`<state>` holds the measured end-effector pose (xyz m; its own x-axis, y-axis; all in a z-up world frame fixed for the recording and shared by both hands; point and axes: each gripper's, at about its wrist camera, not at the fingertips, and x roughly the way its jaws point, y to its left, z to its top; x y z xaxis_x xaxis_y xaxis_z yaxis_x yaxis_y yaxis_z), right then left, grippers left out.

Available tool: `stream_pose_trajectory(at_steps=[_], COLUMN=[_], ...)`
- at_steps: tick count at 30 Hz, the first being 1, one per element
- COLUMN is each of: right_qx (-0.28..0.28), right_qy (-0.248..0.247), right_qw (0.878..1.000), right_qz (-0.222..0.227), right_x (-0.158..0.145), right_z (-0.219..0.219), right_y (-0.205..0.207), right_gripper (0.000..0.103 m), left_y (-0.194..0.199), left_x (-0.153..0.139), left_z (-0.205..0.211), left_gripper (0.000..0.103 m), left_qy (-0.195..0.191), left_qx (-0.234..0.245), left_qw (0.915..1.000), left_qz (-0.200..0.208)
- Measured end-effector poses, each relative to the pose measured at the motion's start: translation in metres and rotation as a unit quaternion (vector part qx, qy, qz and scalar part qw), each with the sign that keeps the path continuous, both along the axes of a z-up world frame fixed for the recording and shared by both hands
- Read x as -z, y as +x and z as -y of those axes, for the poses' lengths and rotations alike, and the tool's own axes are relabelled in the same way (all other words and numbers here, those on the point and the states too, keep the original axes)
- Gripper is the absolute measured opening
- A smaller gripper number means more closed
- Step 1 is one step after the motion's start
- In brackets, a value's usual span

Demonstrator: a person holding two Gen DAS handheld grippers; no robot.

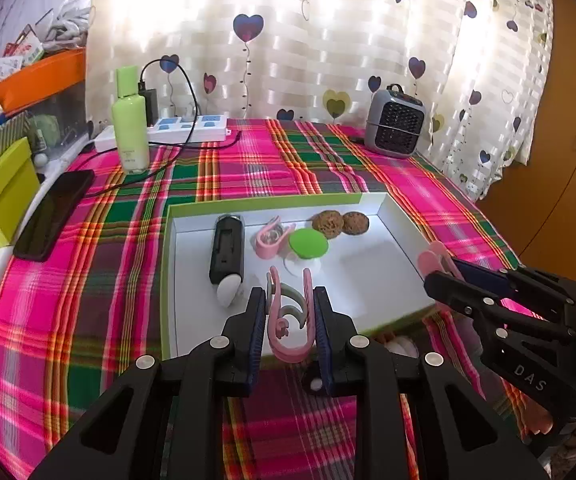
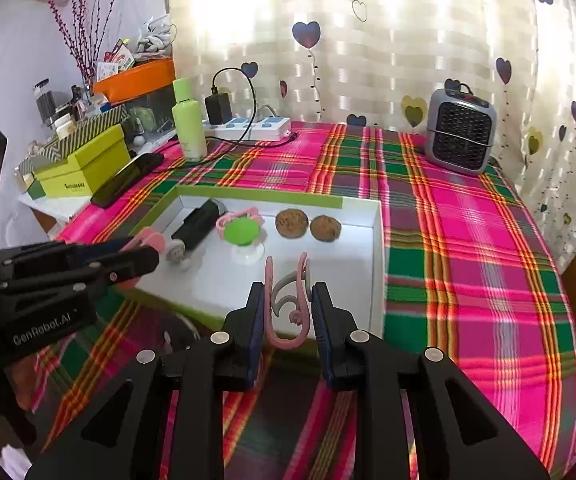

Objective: Organize objects
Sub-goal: 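Carry both pink clips over the white box and lower them inside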

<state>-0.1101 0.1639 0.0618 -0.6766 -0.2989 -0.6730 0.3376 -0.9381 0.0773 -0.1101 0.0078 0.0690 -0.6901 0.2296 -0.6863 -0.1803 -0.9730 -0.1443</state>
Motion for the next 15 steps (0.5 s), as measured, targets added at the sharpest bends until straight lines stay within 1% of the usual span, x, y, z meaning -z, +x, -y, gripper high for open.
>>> stream_pose_trajectory(at_steps=[5,8,11,13,15], right_qx=[-0.007,-0.008,-0.008,-0.009,-0.008], right_qy=[0.002,0.003,0.000,0.001,0.003], right_qw=[1.000,1.000,0.999,0.999,0.999], right_qz=[0.016,0.026,0.038,0.043,0.052], right_x=[0.004,0.008,0.012,0.015,0.018], right_z=[0.008,0.012,0.014,0.016,0.017], right_y=[-0.022,-0.033,-0.044,-0.050,-0.057], right_gripper=[0.024,0.024,0.024,0.024,0.024], left_y=[-0.019,-0.029,-0.038,-0.042,-0.048], left_x=[0.006,0.010,0.014,0.016,0.019], left_z=[0.001,0.000,0.001,-0.002,-0.004], left_gripper=[0.021,0.022,0.021,0.022,0.022], left_qy=[0.006,-0.001,0.004,0.001,0.000], left_qx=[-0.002,-0.003,-0.005,-0.001,0.003], left_qw=[0.9999,0.9999,0.9997,0.9997,0.9995], left_qz=[0.013,0.016,0.024,0.023,0.031])
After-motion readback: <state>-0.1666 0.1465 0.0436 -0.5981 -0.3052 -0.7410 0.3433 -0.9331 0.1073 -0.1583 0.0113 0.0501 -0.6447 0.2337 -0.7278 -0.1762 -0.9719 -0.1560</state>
